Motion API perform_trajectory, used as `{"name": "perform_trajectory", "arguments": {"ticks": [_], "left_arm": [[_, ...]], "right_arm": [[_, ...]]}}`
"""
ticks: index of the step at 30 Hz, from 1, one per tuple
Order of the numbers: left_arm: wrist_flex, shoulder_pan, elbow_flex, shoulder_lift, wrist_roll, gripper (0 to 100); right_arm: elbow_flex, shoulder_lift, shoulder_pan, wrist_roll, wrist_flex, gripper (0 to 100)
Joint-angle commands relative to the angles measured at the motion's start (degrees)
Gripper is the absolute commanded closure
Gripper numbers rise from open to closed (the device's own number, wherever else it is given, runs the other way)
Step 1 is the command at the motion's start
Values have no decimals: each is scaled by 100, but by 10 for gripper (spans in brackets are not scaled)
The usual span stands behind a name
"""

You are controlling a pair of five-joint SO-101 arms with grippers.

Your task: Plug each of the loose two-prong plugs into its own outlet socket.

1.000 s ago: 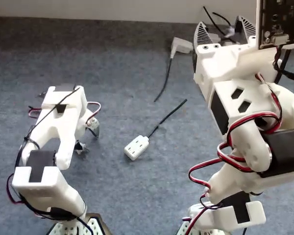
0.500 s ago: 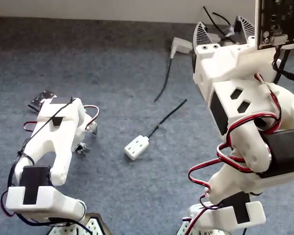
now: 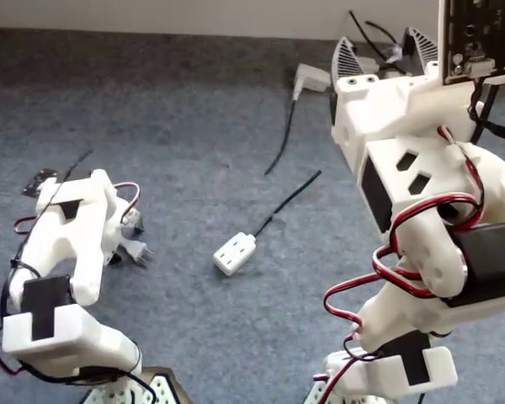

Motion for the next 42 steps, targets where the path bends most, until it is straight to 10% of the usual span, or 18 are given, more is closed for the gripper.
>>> {"name": "perform_trajectory", "arguments": {"ticks": [1,10,17,33,42], "left_arm": [[-26,-66,66,4,44,762],[220,-84,40,-22,18,1000],[1178,-453,-804,-57,-1310,951],[1662,-2264,-3204,4,-6602,949],[70,-3073,-3081,1411,-9459,948]], "right_arm": [[13,13,66,44,-92,769],[13,4,66,44,-92,769],[13,4,66,35,-92,769],[13,4,22,35,-75,769],[13,4,-48,26,-75,769]]}}
